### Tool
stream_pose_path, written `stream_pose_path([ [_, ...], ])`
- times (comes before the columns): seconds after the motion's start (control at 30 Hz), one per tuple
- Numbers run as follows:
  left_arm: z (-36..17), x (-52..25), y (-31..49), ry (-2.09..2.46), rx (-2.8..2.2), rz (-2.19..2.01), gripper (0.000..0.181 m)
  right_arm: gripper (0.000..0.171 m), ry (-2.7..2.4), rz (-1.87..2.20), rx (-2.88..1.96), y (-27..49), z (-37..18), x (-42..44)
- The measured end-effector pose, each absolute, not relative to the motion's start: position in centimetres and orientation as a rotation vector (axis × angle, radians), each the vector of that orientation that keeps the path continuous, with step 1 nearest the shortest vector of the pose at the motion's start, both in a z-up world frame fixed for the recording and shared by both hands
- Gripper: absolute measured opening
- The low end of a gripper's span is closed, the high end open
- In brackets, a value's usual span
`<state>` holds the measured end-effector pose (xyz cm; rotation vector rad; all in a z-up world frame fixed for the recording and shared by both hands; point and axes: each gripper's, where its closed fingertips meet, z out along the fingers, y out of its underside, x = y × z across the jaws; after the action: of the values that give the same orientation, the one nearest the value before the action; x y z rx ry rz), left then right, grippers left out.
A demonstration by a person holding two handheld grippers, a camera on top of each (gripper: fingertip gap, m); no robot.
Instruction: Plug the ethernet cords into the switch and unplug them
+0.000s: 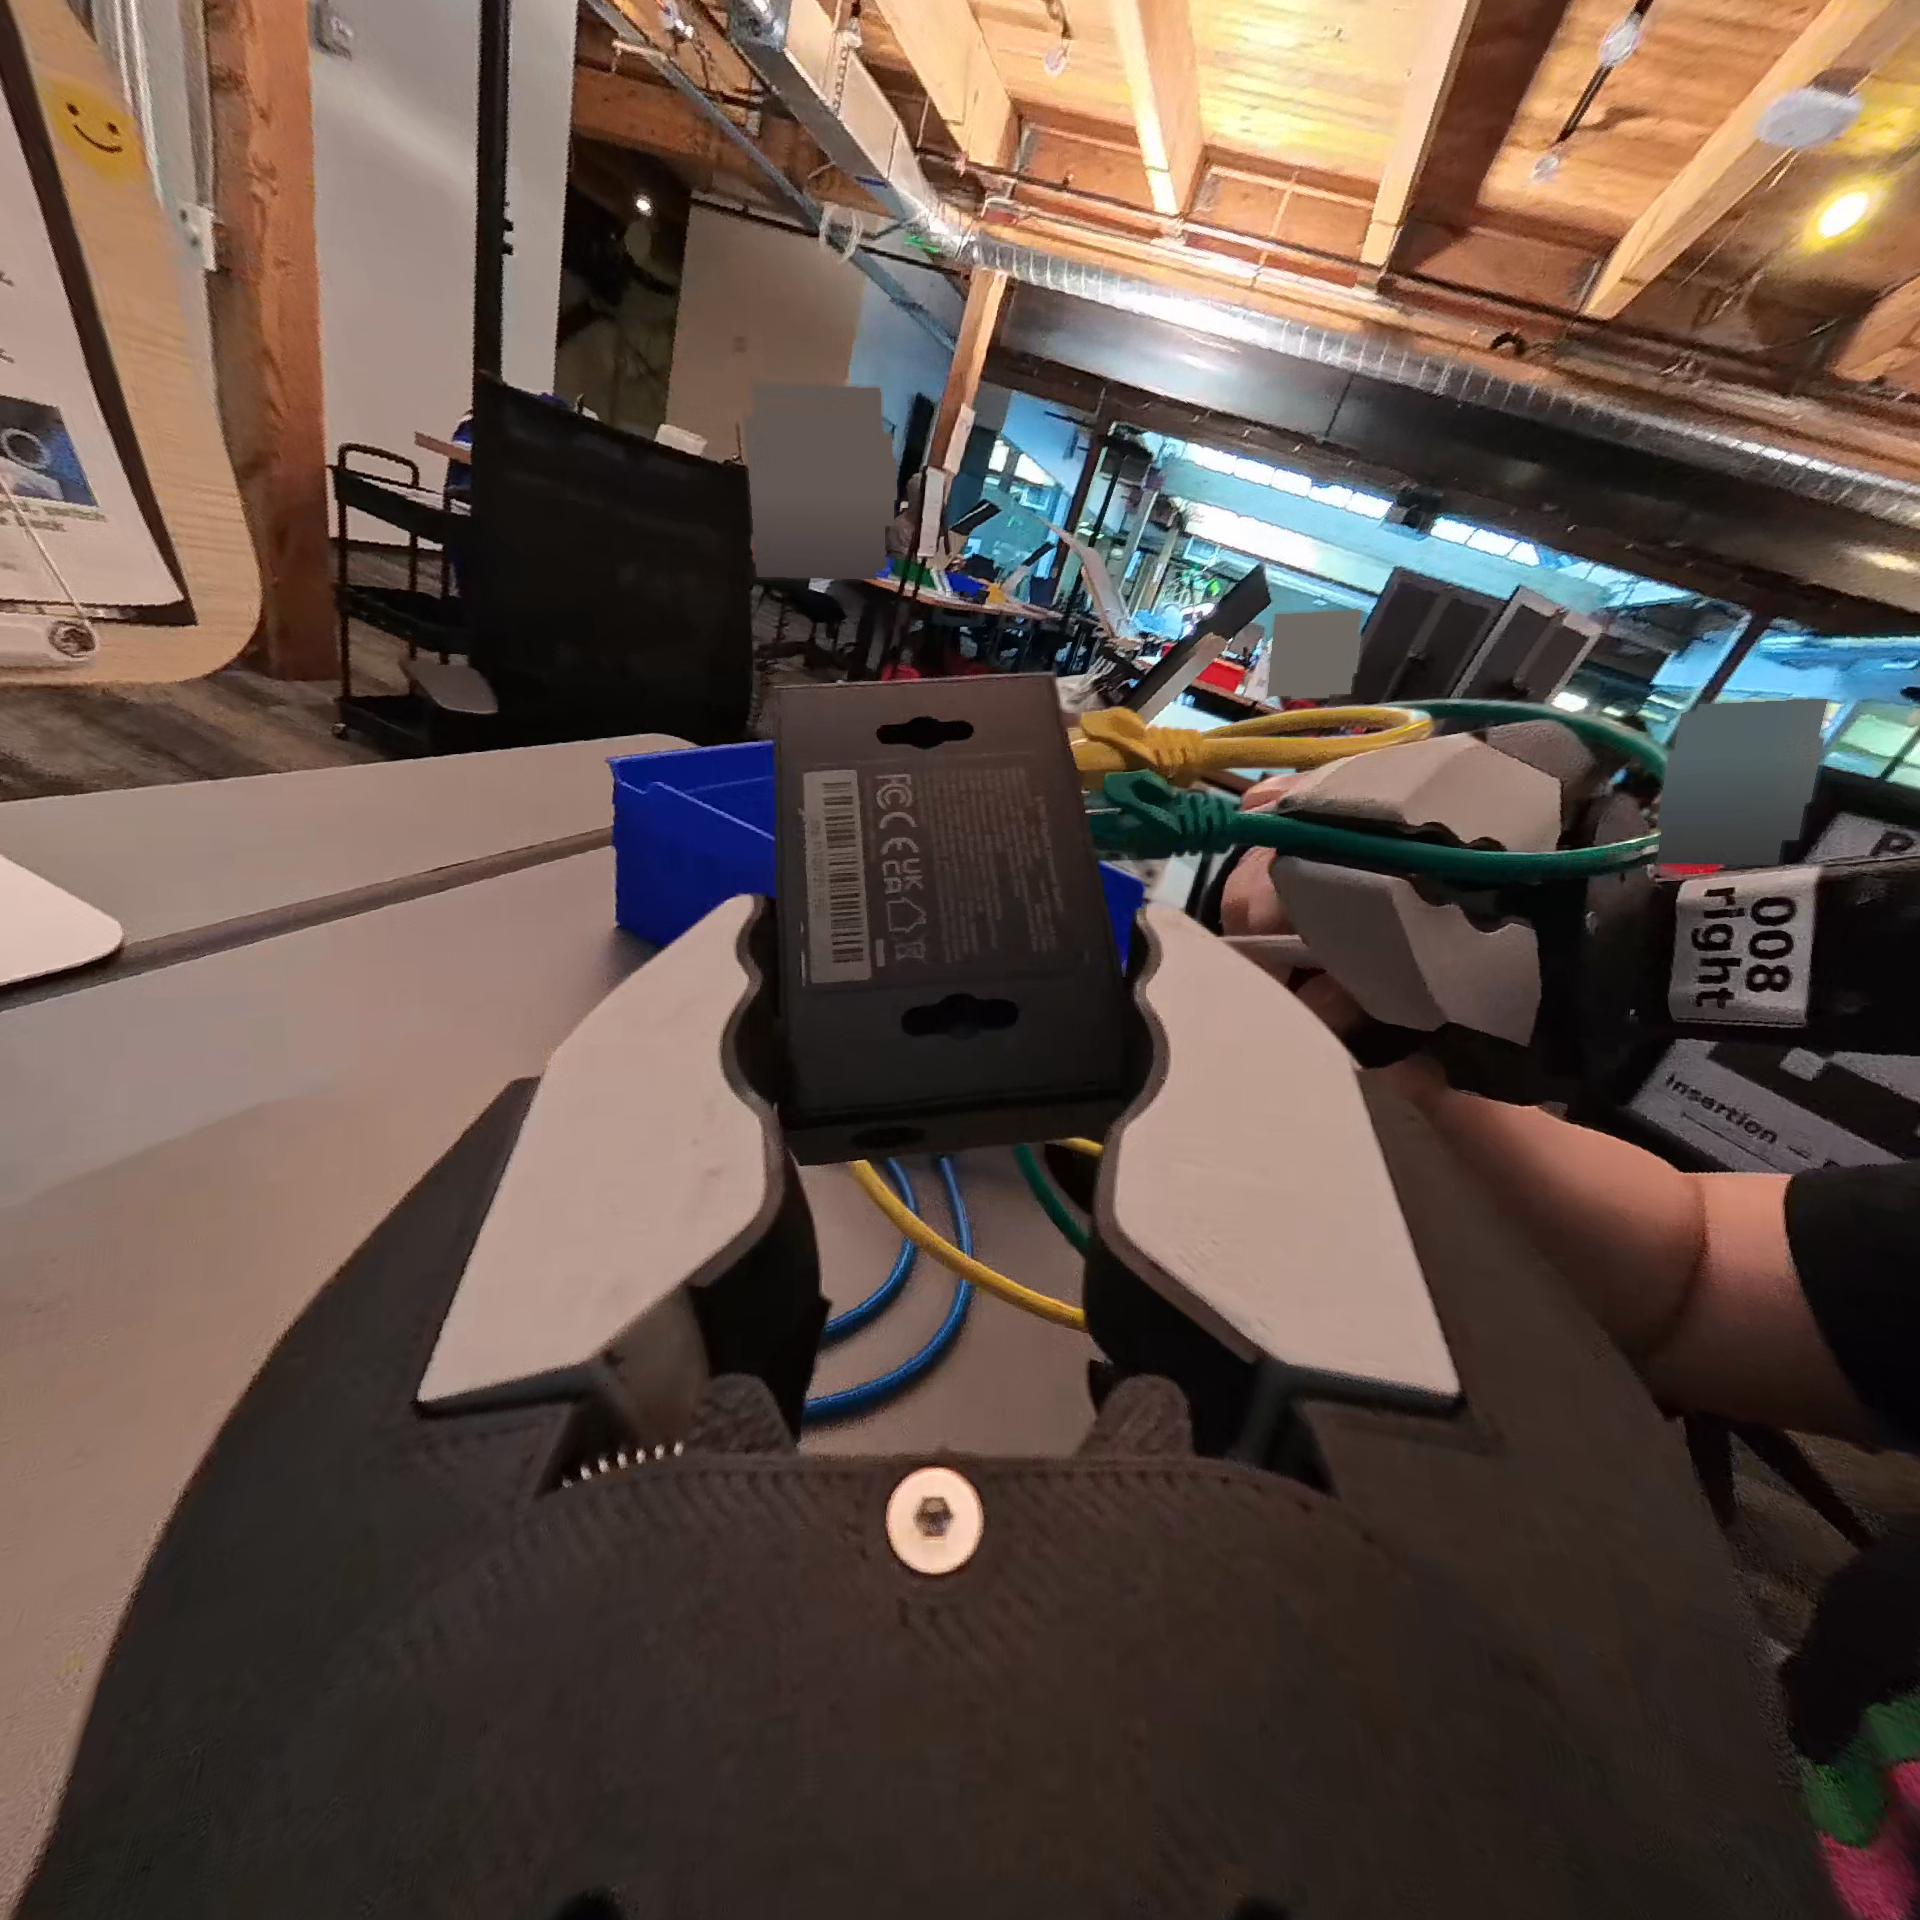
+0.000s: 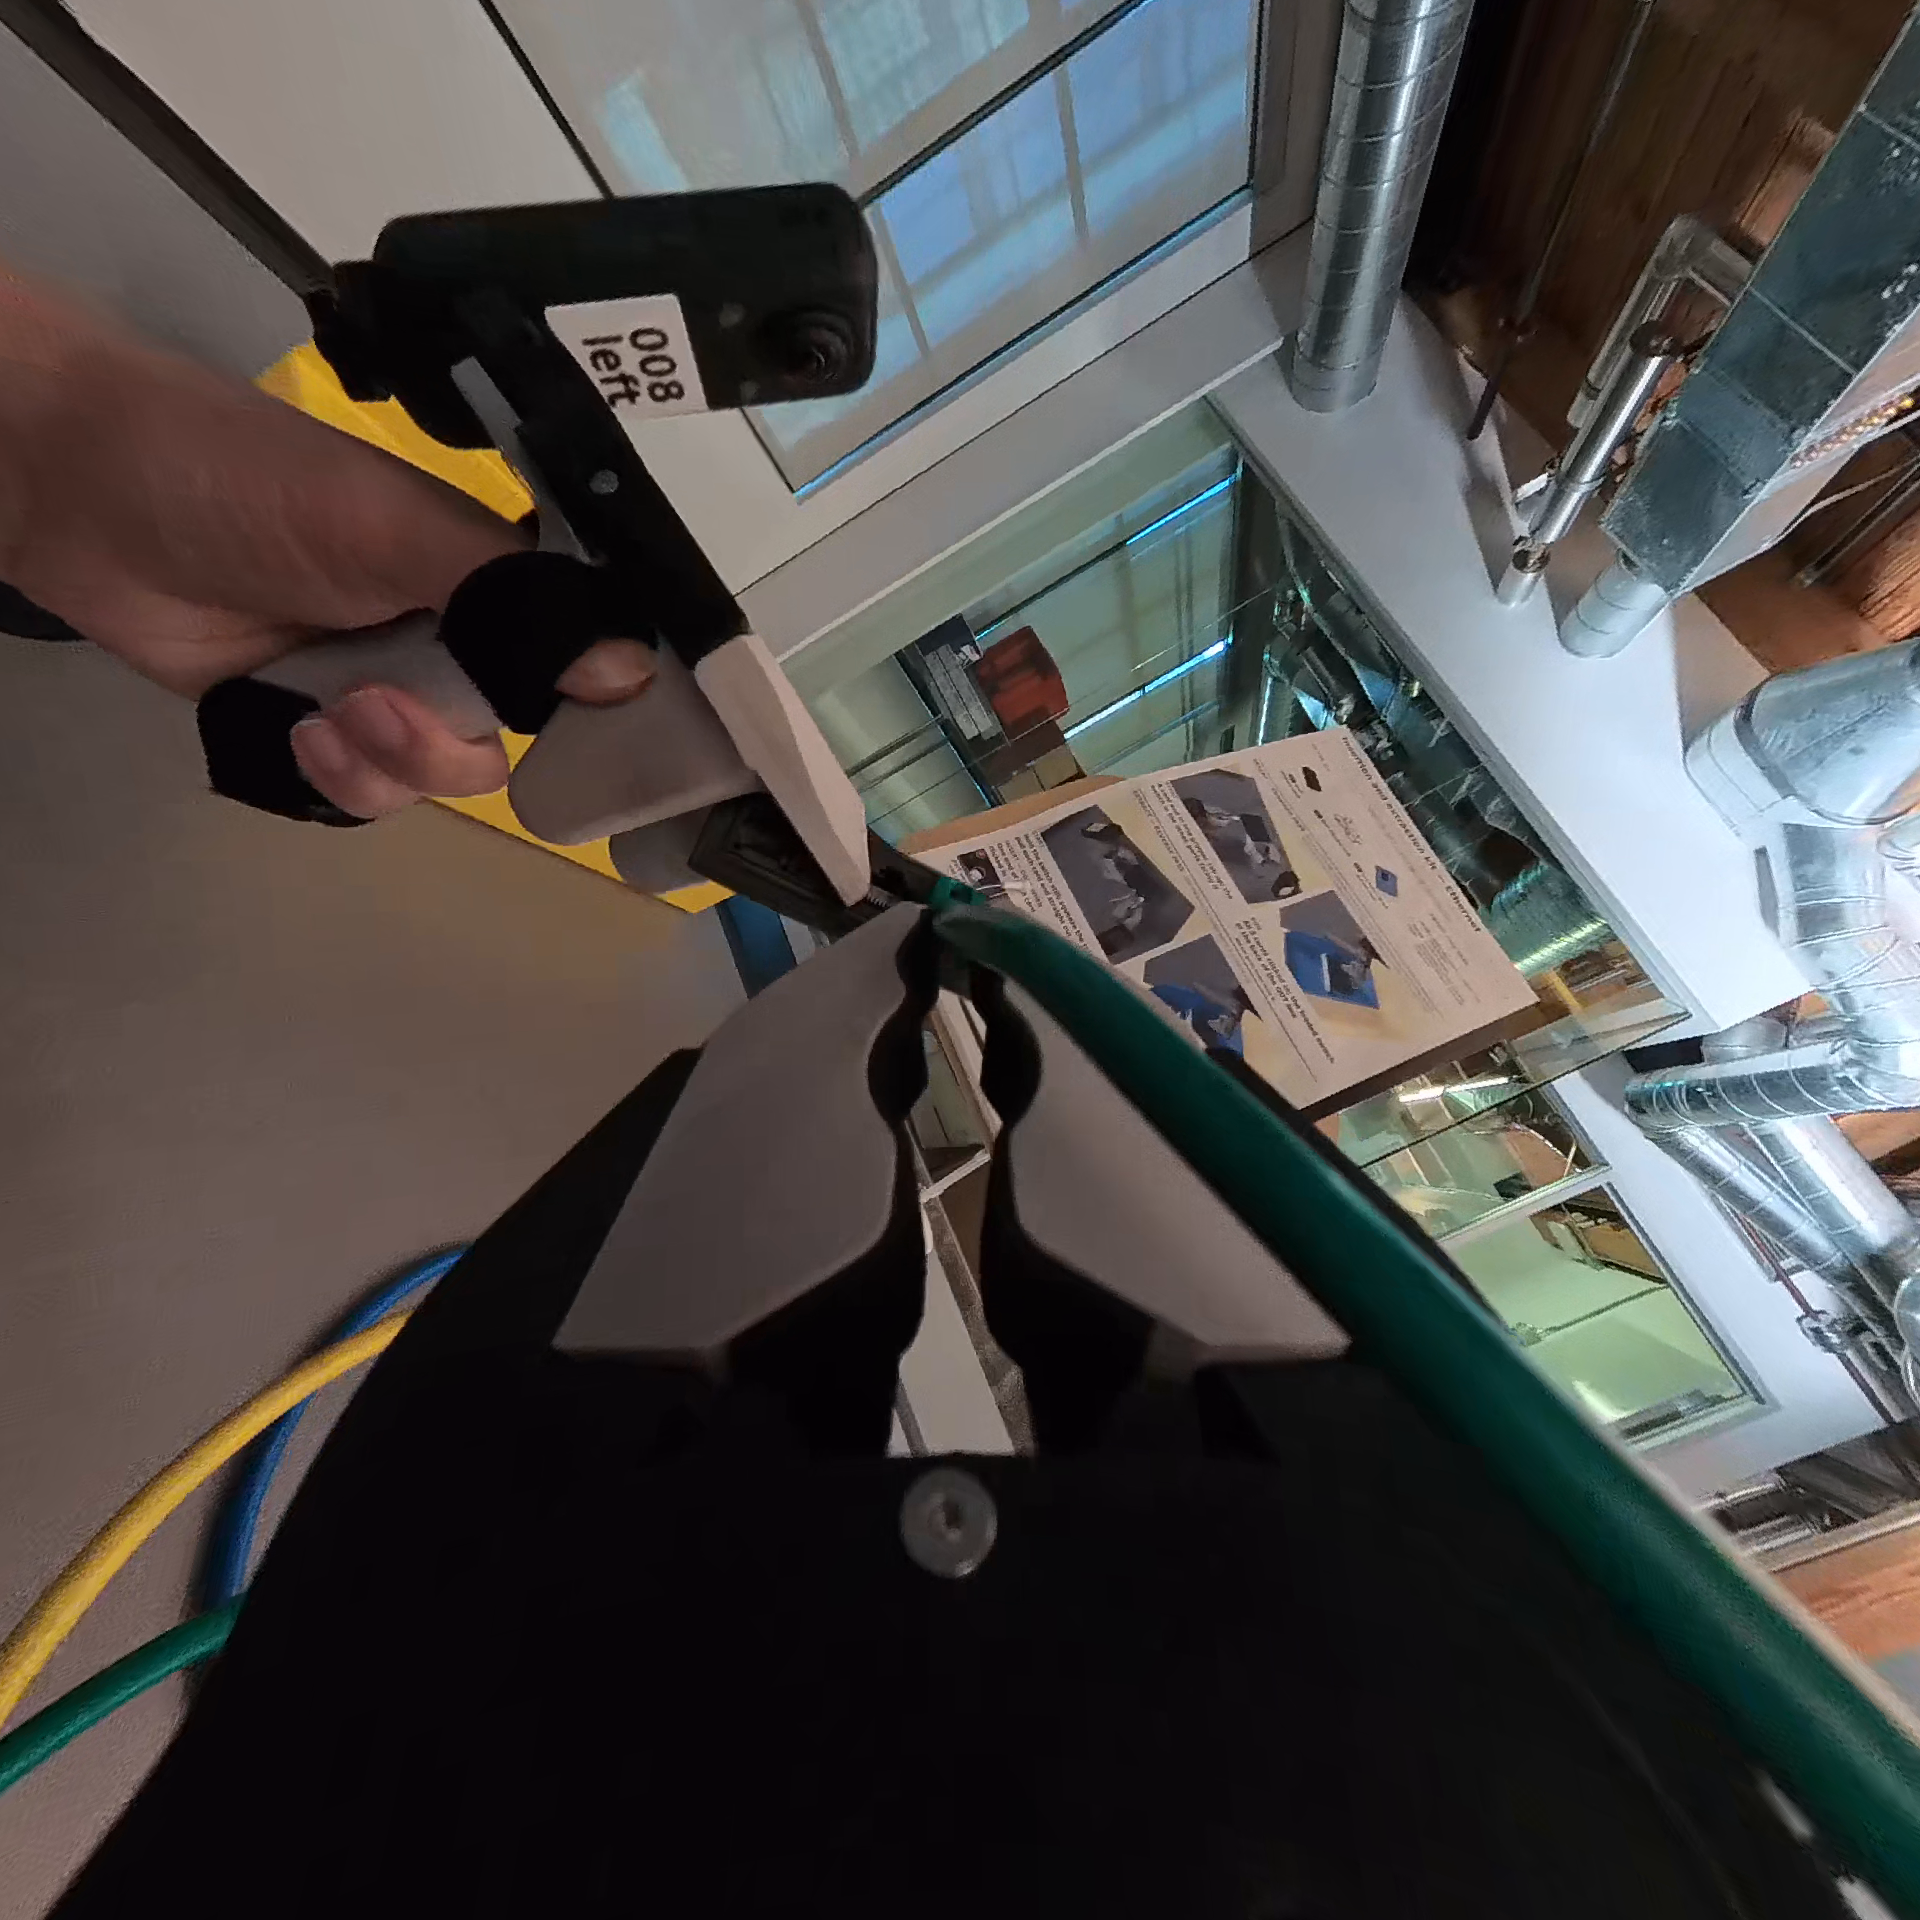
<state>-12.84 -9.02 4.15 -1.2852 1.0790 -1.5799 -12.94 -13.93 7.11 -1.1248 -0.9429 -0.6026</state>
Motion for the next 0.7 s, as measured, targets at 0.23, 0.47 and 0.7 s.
stream_pose_path([
  [0.23, 2.4, -11.6, -8.1, 1.042, -1.317, -1.629, 0.062, 0.006, -0.958, -0.634, -1.19, -13.2, 5.6, -12.3],
  [0.47, -2.2, -9.6, -7.1, 1.026, -1.353, -1.721, 0.061, 0.007, -0.879, -0.545, -1.276, -11.8, 1.5, -10.6],
  [0.7, -5.7, -9.5, -6.7, 0.989, -1.486, -1.799, 0.061, 0.007, -0.866, -0.451, -1.4, -10.7, -1.3, -10.6],
])
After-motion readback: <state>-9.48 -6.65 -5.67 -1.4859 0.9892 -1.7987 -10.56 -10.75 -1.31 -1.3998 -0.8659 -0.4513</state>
